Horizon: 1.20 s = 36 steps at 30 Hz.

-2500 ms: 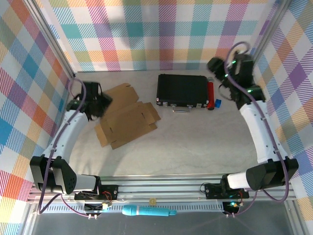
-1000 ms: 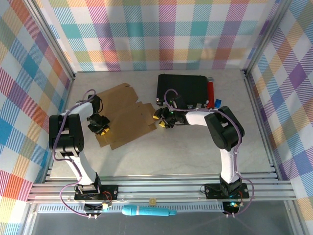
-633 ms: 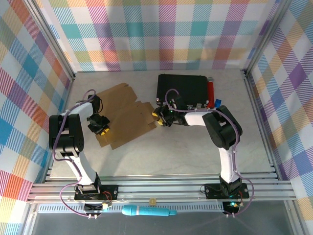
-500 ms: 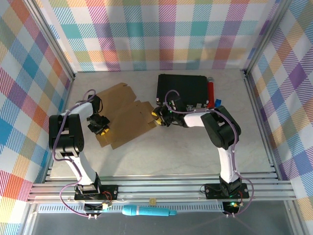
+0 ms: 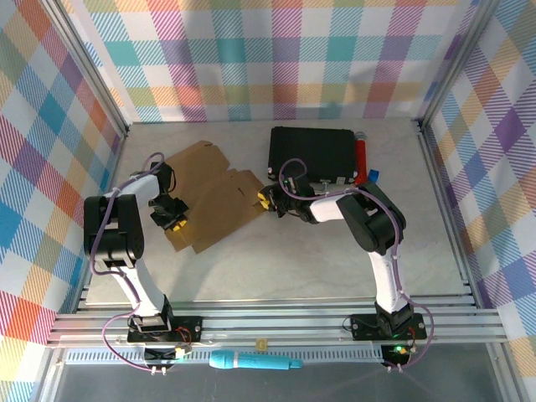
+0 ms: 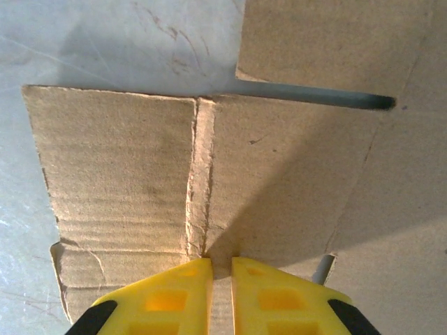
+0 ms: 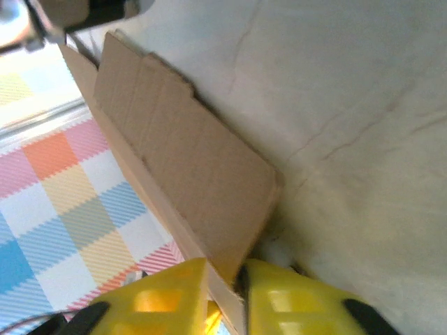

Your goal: Fold the paper box

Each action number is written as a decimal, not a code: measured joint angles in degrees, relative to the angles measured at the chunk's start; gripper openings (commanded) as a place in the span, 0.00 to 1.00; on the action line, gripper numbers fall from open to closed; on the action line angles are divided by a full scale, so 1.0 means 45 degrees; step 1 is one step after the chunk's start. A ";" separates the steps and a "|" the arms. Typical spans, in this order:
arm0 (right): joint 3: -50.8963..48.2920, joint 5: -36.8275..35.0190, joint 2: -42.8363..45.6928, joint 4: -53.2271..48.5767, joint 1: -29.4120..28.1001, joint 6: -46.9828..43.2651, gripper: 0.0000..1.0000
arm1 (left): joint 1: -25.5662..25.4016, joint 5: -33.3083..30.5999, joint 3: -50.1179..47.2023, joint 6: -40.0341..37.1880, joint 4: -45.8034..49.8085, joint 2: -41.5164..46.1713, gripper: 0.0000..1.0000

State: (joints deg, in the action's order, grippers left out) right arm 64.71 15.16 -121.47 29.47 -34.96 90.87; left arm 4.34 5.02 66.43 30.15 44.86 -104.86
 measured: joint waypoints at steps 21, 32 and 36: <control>0.2477 -0.2283 0.3356 -0.4789 -0.0908 0.1724 0.00 | -0.3497 -0.1331 0.1889 0.2798 0.1122 0.6800 0.59; 0.2671 -0.2375 0.3682 -0.6028 -0.0918 0.2871 0.00 | -0.5246 -0.0777 -0.0141 1.2721 0.2186 1.0598 0.70; 0.2671 -0.2365 0.3682 -0.6101 -0.0918 0.3060 0.00 | -0.6309 -0.0656 -0.1229 1.5450 0.1302 1.0550 0.73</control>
State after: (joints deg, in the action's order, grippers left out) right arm 76.73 4.51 -104.90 2.02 -39.09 104.64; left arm -24.05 2.07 60.90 99.68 50.72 -57.39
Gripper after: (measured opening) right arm 0.065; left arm 0.701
